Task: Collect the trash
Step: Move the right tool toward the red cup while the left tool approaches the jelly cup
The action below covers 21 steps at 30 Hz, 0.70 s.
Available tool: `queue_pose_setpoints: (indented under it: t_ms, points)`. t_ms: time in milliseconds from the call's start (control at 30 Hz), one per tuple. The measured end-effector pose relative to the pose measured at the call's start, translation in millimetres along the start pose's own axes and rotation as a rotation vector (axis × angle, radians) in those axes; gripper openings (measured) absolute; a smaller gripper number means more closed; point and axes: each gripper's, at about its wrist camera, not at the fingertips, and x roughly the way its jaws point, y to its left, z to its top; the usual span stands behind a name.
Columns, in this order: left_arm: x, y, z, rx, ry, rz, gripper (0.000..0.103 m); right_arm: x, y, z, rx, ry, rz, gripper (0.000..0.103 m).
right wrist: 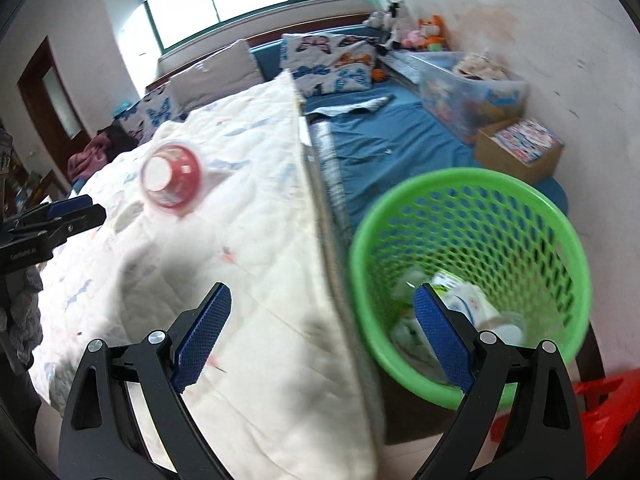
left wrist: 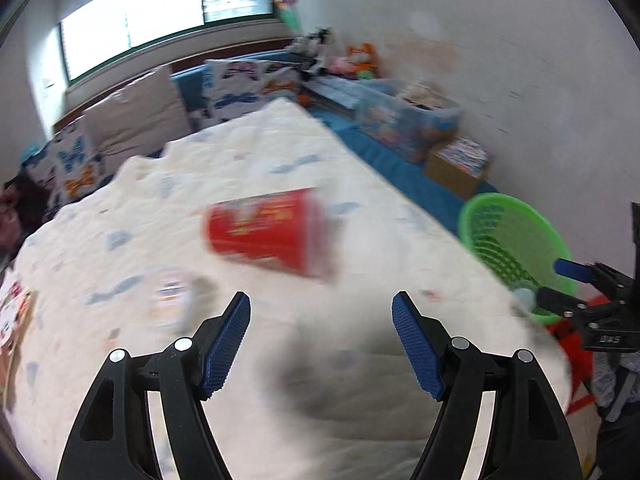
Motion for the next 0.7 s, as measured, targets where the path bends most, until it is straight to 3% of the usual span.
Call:
queue_pose_setpoints:
  t_ms: [333,700]
  points:
    - [8.6,86.5,-11.9,-0.099,0.028,0.134,0.078,28.2,54.1,39.9,-0.093,0.014,0.128,0.094]
    - [26.4,119.1,-13.7,-0.128,0.055,0.109,0.084,75.4,104.0,81.8,-0.180,0.046,0.282,0.098]
